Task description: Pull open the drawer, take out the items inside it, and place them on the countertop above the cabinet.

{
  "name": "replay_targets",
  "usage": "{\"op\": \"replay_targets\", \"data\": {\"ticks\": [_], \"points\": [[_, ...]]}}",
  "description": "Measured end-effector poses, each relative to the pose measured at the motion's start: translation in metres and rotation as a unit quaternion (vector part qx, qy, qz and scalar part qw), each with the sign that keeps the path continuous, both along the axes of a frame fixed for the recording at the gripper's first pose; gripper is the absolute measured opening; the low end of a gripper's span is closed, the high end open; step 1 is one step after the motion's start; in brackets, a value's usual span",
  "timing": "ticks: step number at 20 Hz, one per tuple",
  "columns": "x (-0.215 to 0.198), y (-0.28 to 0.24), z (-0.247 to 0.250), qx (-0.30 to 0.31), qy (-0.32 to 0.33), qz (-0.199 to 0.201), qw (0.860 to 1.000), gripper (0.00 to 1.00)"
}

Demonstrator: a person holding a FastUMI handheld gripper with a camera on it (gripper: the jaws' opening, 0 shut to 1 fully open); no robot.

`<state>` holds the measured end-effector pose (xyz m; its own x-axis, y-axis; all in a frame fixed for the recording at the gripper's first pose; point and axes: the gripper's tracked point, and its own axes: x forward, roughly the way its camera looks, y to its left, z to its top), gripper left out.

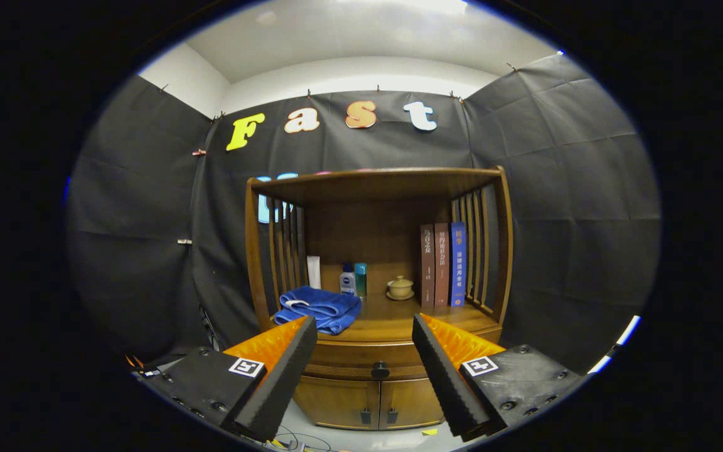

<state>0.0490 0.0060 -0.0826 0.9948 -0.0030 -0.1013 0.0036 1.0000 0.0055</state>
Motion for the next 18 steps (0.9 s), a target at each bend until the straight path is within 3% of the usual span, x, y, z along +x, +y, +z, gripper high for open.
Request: {"op": "replay_targets", "data": {"ticks": [12, 18], "points": [[0.093, -0.012, -0.154, -0.003, 0.096, -0.023, 0.995, 0.99], [0.118, -0.028, -0.21, 0.002, 0.14, -0.036, 0.99, 0.98]]}}
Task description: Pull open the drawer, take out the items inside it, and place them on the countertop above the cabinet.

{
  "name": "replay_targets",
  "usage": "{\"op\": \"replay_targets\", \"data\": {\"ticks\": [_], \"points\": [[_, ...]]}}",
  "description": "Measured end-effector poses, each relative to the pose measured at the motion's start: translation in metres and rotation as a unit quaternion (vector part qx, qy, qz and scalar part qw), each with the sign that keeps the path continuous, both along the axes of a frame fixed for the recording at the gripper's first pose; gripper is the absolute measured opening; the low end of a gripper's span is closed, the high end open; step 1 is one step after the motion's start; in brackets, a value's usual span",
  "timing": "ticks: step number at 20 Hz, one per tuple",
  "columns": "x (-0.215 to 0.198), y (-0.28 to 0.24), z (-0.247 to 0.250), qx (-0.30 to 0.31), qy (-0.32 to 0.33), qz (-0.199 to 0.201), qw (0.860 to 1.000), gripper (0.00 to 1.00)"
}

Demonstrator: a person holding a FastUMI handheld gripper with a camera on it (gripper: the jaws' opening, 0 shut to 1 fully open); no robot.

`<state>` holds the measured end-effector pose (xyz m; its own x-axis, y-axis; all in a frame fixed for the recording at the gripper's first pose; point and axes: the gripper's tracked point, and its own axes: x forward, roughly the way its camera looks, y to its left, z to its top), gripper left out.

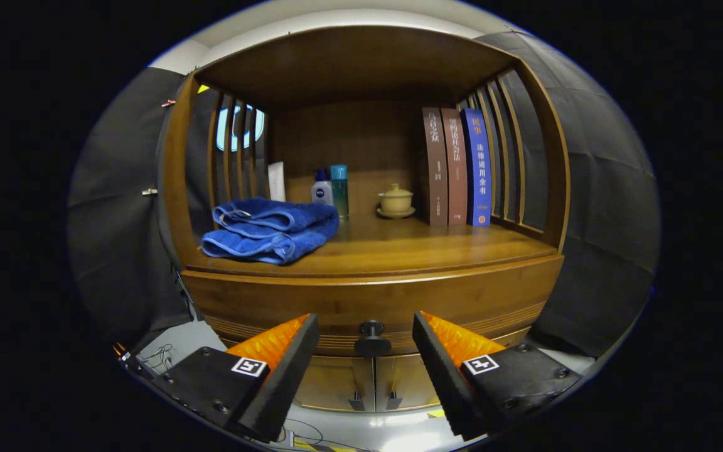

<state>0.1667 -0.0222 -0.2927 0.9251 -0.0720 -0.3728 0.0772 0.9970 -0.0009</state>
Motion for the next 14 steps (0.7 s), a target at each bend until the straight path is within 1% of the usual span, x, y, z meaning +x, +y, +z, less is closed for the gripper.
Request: {"op": "replay_targets", "data": {"ticks": [4, 6, 7, 8, 10, 12, 13, 14], "points": [[0.007, -0.006, -0.024, -0.006, 0.023, -0.005, 1.0, 0.96], [0.012, -0.009, -0.036, -0.007, 0.036, -0.005, 0.999, 0.92], [0.014, -0.01, -0.041, -0.006, 0.041, -0.004, 0.999, 0.92], [0.015, -0.01, -0.043, -0.007, 0.045, -0.005, 0.999, 0.84], [0.02, -0.01, -0.053, -0.006, 0.054, -0.004, 0.999, 0.74], [0.02, -0.009, -0.055, -0.016, 0.058, 0.0, 0.998, 0.52], [0.022, -0.01, -0.056, -0.025, 0.057, -0.001, 0.998, 0.52], [0.021, -0.01, -0.056, -0.029, 0.058, -0.001, 0.998, 0.48]]}}
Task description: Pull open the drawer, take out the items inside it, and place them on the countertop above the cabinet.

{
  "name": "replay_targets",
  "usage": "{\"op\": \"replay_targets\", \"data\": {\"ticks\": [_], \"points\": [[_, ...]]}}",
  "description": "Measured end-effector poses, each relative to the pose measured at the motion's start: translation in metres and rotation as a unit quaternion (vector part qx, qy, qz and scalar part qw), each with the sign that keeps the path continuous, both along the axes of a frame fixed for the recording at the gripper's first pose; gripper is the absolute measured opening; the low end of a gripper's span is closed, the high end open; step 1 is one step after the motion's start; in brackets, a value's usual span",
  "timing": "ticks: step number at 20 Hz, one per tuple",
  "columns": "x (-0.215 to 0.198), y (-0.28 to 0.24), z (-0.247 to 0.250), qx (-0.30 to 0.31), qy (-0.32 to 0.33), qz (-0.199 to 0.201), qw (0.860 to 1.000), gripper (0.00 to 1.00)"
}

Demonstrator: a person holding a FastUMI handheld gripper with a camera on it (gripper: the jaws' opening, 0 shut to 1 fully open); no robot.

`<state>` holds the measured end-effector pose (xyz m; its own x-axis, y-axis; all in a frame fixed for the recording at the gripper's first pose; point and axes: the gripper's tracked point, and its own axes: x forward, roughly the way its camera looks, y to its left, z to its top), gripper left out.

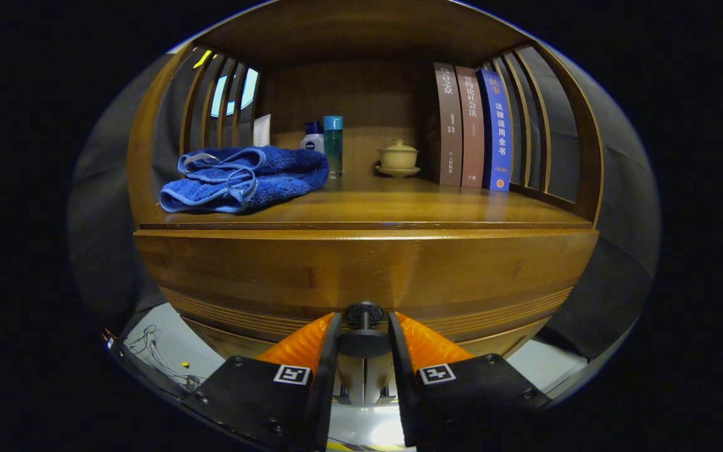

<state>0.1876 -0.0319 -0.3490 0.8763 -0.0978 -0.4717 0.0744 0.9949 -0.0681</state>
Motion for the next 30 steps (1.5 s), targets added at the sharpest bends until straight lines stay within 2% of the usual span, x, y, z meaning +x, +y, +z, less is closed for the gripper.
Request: {"op": "replay_targets", "data": {"ticks": [1, 4, 12, 30], "points": [[0.005, 0.0, -0.005, 0.0, -0.002, -0.001, 1.0, 0.48], [0.0, 0.0, -0.001, 0.001, 0.004, -0.001, 1.0, 0.33], [-0.023, 0.003, 0.003, 0.004, 0.014, -0.003, 1.0, 0.33], [-0.148, 0.013, 0.02, 0.015, 0.058, -0.01, 0.998, 0.33]]}}
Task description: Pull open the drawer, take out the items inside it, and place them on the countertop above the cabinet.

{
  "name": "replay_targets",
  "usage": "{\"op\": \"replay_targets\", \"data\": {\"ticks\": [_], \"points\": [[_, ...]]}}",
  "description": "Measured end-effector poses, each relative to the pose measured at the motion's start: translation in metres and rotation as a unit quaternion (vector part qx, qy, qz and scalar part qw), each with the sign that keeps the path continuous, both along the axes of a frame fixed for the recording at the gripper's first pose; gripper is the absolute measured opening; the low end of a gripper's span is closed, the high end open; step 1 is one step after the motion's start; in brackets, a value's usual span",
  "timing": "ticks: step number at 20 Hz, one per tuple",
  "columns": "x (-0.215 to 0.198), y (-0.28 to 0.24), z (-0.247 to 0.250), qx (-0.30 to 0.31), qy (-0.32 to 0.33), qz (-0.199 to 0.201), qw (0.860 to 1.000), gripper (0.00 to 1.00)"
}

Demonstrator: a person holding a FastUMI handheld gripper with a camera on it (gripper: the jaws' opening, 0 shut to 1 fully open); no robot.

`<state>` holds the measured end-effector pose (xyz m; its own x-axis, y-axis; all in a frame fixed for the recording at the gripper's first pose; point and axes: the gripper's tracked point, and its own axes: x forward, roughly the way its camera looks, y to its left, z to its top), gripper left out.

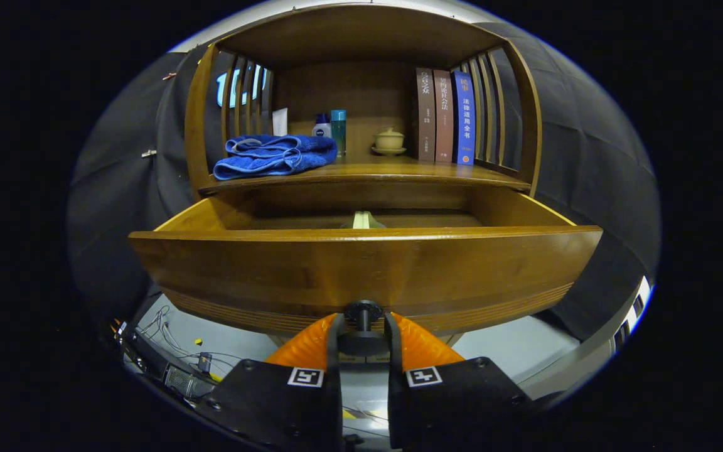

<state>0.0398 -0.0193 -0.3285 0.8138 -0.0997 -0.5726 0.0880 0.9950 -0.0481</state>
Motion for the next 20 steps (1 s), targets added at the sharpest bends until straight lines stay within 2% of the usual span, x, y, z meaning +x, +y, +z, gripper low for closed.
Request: {"op": "replay_targets", "data": {"ticks": [6, 11, 14, 17, 20], "points": [[-0.031, 0.001, -0.003, 0.006, 0.019, -0.007, 1.0, 0.33], [-0.036, 0.004, -0.004, 0.003, 0.021, -0.006, 1.0, 0.33], [-0.043, 0.005, 0.0, 0.008, 0.028, -0.003, 1.0, 0.49], [-0.055, 0.0, 0.012, 0.019, 0.025, -0.016, 0.999, 1.0], [-0.057, 0.004, 0.056, 0.029, -0.001, -0.011, 1.0, 1.0]]}}
